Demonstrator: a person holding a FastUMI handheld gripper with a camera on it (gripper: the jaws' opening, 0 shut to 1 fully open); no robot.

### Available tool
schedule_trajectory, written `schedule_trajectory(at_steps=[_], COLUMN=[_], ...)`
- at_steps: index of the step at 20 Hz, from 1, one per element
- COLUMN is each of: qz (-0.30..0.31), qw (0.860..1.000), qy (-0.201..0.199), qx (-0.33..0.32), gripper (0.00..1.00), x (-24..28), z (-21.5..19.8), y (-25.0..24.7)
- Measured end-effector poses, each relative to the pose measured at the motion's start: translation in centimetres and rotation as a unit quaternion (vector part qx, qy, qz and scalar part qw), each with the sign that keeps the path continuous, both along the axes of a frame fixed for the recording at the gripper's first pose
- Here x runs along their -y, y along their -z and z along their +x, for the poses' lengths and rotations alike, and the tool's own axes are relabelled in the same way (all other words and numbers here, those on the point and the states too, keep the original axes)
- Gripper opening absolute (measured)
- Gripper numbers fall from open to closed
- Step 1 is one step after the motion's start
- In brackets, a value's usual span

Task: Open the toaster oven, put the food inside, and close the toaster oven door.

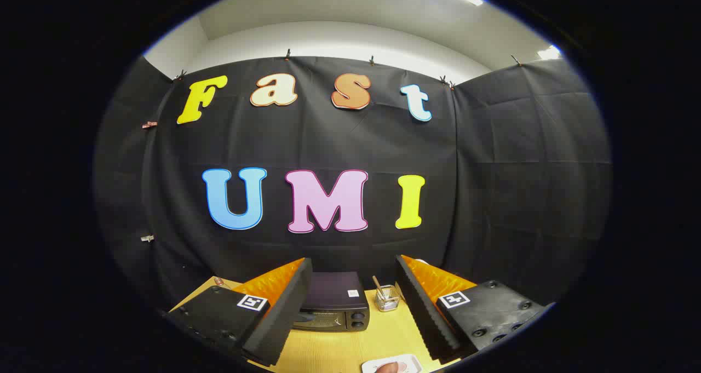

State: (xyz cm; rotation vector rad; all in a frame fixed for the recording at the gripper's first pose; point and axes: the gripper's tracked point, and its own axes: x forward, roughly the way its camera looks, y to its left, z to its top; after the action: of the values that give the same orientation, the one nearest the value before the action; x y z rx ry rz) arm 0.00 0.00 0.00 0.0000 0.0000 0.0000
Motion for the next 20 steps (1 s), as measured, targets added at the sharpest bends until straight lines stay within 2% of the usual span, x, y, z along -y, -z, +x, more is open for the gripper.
schedule_trajectory(at_steps=[15, 20], qz=[0.004, 0.008], qw=[1.000, 1.000], qy=[0.010, 0.001], qx=[0.007, -0.006], gripper=[0.97, 0.98], x=[0.0, -1.9], z=[-0.4, 0.6], y=[0.0, 1.8])
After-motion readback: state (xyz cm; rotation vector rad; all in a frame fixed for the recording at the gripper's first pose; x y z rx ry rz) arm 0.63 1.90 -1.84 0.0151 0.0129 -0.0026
